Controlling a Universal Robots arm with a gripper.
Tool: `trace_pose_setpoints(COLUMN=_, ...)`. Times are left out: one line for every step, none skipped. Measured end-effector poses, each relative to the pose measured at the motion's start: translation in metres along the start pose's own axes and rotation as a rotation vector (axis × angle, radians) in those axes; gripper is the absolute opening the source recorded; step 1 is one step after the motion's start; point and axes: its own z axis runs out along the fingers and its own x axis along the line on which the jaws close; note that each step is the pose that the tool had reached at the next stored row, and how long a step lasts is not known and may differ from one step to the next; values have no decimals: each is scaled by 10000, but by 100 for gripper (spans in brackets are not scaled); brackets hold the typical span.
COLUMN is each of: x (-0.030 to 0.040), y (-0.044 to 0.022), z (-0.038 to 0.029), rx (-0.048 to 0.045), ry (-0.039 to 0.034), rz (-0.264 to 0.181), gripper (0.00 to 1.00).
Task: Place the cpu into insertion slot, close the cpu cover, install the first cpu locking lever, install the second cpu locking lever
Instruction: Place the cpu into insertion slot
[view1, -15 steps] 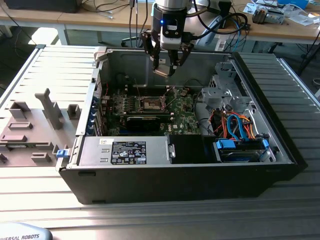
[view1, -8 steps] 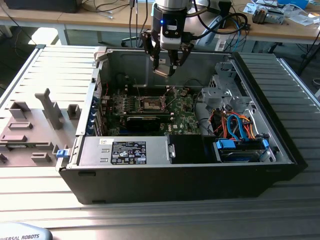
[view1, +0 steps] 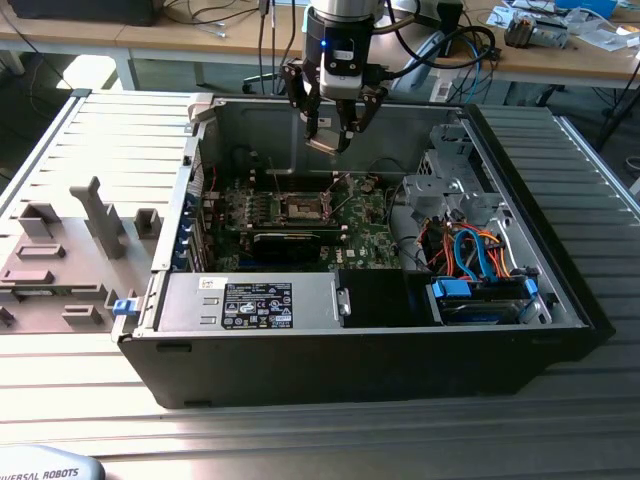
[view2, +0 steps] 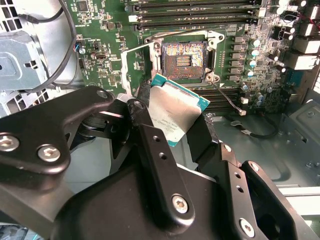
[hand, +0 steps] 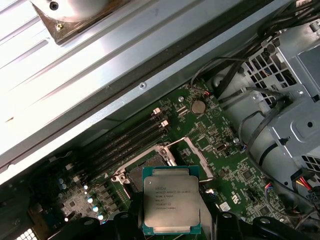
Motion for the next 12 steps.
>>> trace_pose_setpoints(x=0, y=0, z=0, rx=1, ry=-1, rz=3, gripper=54)
trace_pose_setpoints(x=0, y=0, z=0, rx=2, ry=-2, rz=8, gripper=54)
trace_pose_setpoints(x=0, y=0, z=0, rx=3, ry=-2, rz=14, gripper=54)
trace_pose_setpoints(x=0, y=0, z=0, rx=3, ry=-3, rz=19, gripper=54)
trace_pose_setpoints(x=0, y=0, z=0, rx=3, ry=-3, rz=24, gripper=54)
trace_pose_setpoints(x=0, y=0, z=0, rx=4, ry=-3, rz=31, gripper=54)
trace_pose_setpoints(x=0, y=0, z=0, rx=4, ry=-3, rz=37, gripper=54)
trace_pose_setpoints(x=0, y=0, z=0, rx=5, ry=-4, rz=40, gripper=54)
trace_pose_setpoints(x=0, y=0, z=0, rx=5, ry=-4, rz=44, gripper=54)
trace_pose_setpoints(x=0, y=0, z=0, rx=5, ry=-4, rz=50, gripper=54)
trace_pose_setpoints(x=0, y=0, z=0, rx=5, ry=-5, rz=53, gripper=54)
trace_pose_setpoints(x=0, y=0, z=0, rx=7, ry=-6, rz=72, gripper=54)
